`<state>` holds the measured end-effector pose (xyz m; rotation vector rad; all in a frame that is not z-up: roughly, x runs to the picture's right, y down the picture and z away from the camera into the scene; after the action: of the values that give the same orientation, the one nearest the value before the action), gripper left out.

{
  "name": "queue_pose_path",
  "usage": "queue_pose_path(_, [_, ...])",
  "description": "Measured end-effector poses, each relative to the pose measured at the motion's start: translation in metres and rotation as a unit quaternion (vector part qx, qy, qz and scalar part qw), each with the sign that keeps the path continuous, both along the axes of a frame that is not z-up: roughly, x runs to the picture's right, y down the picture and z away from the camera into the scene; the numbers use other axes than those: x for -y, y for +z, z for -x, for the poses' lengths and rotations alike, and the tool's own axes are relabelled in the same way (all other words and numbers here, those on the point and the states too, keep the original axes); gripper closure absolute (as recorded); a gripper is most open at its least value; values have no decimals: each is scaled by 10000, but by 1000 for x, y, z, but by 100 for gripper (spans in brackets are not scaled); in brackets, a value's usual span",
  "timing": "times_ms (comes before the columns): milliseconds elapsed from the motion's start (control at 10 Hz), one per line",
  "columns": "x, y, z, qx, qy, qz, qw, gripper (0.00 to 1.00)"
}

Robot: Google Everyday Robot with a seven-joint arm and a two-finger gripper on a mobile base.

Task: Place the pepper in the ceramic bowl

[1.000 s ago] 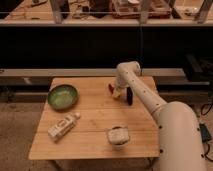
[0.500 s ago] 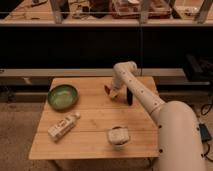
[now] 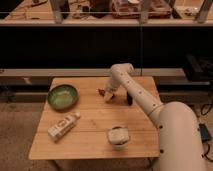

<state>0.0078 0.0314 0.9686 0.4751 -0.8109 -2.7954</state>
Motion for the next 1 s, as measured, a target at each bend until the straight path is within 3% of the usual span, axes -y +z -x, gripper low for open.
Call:
queue_pose_path(400, [-21, -11, 27, 407, -238, 64, 9989, 48])
queue_pose_path(700, [-34, -10, 32, 466, -423, 85, 9980, 48])
queue_pose_path(800, [-32, -8, 31, 447, -451, 28, 9980, 44])
queue_pose_path(1000, [-12, -9, 25, 367, -470, -296, 9978, 25])
